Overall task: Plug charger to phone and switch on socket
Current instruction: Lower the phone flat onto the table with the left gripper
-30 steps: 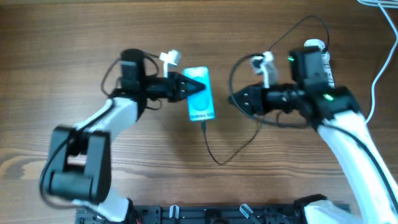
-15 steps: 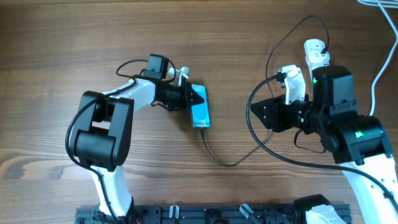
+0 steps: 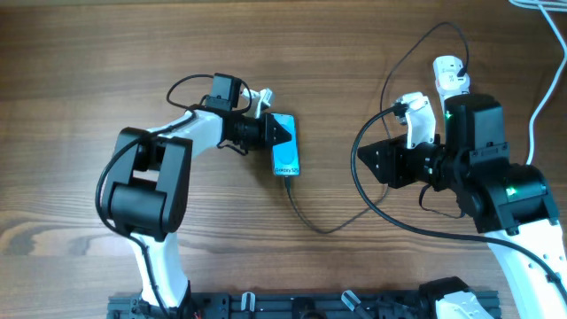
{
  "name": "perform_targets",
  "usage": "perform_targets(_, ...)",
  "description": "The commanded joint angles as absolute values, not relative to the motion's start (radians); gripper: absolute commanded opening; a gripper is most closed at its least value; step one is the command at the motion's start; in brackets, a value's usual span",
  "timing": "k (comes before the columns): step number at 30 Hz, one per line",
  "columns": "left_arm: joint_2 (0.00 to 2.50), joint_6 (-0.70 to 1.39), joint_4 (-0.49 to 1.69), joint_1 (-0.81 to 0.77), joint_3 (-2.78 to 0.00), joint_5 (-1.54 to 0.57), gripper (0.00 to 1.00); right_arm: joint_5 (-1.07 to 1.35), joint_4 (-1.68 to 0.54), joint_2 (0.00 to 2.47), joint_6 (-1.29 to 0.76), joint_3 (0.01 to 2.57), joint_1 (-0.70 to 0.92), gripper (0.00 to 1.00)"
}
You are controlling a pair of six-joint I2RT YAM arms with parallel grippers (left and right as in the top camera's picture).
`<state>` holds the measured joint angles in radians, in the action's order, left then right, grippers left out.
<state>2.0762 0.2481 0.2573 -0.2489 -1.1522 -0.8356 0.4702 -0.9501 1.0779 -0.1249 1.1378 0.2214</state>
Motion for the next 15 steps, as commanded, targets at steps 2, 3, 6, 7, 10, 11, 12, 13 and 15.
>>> perform_targets(2, 2.156, 0.22, 0.259, -0.251, -1.165, -0.82, 0.14, 0.425, -0.957, 1.074, -0.107, 1.148, 0.221, 0.45)
perform_targets(3, 2.162, 0.22, 0.258, -0.251, -1.165, -0.82, 0.16, 0.425, -0.957, 1.074, -0.107, 1.148, 0.221, 0.45)
perform_targets(6, 2.183, 0.22, 0.259, -0.25, -1.165, -0.817, 0.19, 0.425, -0.957, 1.074, -0.107, 1.148, 0.221, 0.45)
perform_targets(7, 2.187, 0.22, 0.259, -0.251, -1.165, -0.817, 0.22, 0.424, -0.958, 1.074, -0.107, 1.148, 0.221, 0.45)
perform_targets(10, 2.19, 0.22, 0.259, -0.251, -1.165, -0.816, 0.25, 0.414, -0.958, 1.074, -0.107, 1.148, 0.221, 0.47)
perform_targets(11, 2.19, 0.22, 0.26, -0.251, -1.165, -0.816, 0.26, 0.414, -0.958, 1.074, -0.107, 1.148, 0.221, 0.48)
perform_targets(12, 2.19, 0.22, 0.264, -0.25, -1.165, -0.81, 0.26, 0.414, -0.958, 1.074, -0.107, 1.148, 0.221, 0.49)
perform_targets(13, 2.19, 0.221, 0.268, -0.25, -1.165, -0.801, 0.26, 0.414, -0.958, 1.074, -0.107, 1.148, 0.221, 0.49)
perform_targets(15, 2.19, 0.221, 0.275, -0.25, -1.165, -0.793, 0.26, 0.414, -0.958, 1.074, -0.107, 1.148, 0.221, 0.49)
